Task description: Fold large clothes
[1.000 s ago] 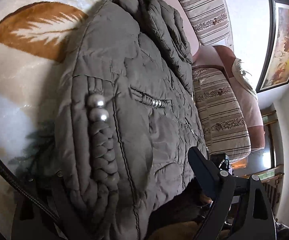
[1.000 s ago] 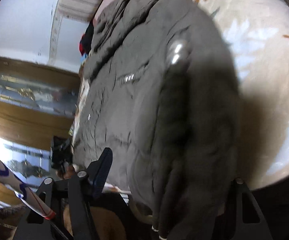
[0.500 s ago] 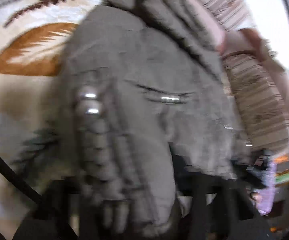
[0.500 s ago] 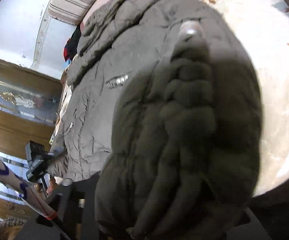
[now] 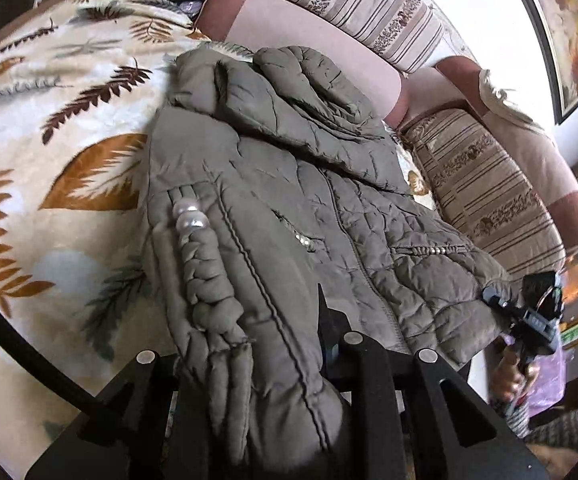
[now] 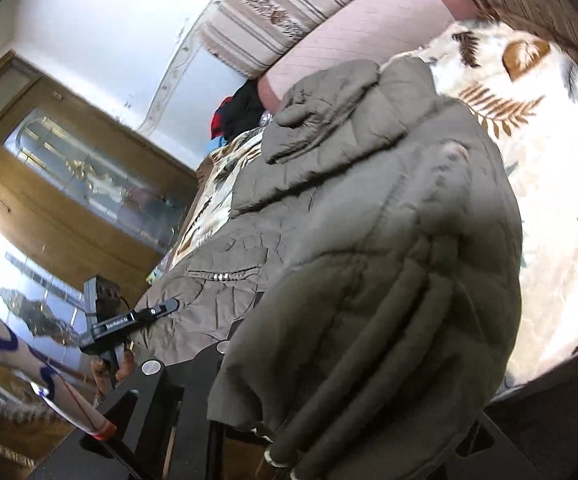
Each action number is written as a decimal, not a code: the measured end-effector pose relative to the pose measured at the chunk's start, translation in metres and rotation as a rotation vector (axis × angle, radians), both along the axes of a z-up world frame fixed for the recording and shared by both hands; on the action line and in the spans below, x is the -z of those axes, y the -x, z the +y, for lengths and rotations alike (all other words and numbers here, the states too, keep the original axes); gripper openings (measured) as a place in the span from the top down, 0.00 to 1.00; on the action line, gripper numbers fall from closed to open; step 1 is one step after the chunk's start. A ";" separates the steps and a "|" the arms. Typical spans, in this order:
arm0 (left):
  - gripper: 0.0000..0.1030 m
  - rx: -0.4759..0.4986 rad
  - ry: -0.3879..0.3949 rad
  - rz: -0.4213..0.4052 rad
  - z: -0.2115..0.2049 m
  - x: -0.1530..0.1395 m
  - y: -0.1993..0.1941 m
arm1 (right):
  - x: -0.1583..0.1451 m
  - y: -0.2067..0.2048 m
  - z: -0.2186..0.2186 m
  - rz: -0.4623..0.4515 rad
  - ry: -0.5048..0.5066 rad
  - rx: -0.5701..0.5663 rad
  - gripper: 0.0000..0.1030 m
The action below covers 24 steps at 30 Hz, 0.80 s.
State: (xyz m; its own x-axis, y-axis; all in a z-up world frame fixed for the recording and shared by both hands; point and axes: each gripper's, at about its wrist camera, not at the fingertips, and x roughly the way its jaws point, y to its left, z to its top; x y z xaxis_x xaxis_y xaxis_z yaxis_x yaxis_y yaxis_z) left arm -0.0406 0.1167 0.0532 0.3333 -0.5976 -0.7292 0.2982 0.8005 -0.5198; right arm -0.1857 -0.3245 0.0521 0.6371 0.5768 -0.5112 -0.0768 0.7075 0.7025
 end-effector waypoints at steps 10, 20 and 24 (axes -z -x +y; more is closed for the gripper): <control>0.80 -0.083 -0.019 -0.046 -0.006 -0.015 -0.012 | -0.024 -0.036 0.004 -0.014 0.071 -0.044 0.80; 0.80 -0.124 -0.006 -0.095 -0.016 -0.044 -0.055 | -0.064 -0.087 0.018 -0.080 0.142 -0.044 0.80; 0.80 -0.151 0.004 -0.112 -0.020 -0.057 -0.091 | -0.081 -0.108 0.009 -0.099 0.127 0.018 0.80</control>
